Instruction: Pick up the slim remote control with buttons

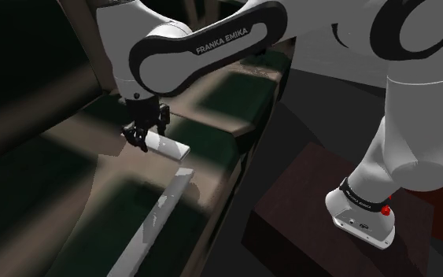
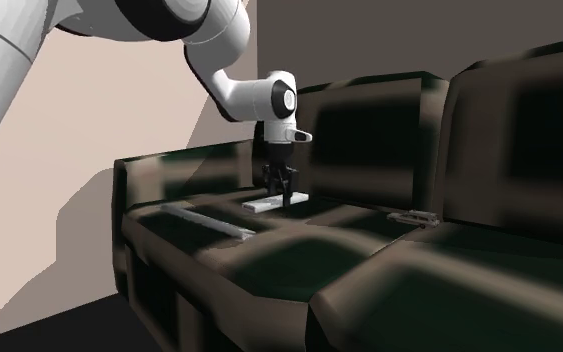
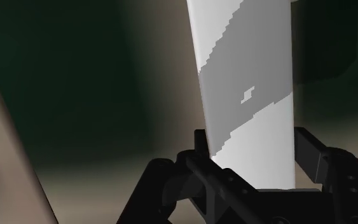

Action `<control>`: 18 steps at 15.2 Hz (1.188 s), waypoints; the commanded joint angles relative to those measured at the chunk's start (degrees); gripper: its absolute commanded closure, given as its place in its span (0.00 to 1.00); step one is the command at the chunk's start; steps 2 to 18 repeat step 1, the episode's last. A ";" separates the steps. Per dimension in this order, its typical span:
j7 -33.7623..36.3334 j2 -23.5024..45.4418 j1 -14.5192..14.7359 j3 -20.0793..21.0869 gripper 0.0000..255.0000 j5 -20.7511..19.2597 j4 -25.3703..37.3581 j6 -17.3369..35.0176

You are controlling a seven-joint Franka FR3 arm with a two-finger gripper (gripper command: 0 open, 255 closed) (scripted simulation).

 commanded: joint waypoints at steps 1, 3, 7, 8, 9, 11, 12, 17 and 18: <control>-0.04 0.04 0.06 0.01 1.00 0.02 0.67 -0.63; -0.04 0.04 0.06 0.01 1.00 0.02 0.67 -0.63; -0.04 0.04 0.06 0.01 1.00 0.02 0.67 -0.63; -0.04 0.04 0.06 0.01 1.00 0.02 0.67 -0.63; -0.04 0.04 0.06 0.01 1.00 0.02 0.67 -0.63; -0.04 0.04 0.06 0.01 1.00 0.02 0.67 -0.63; -0.04 0.04 0.06 0.01 1.00 0.02 0.67 -0.63; -0.04 0.04 0.06 0.01 1.00 0.02 0.67 -0.63; -0.04 0.04 0.06 0.01 1.00 0.02 0.67 -0.63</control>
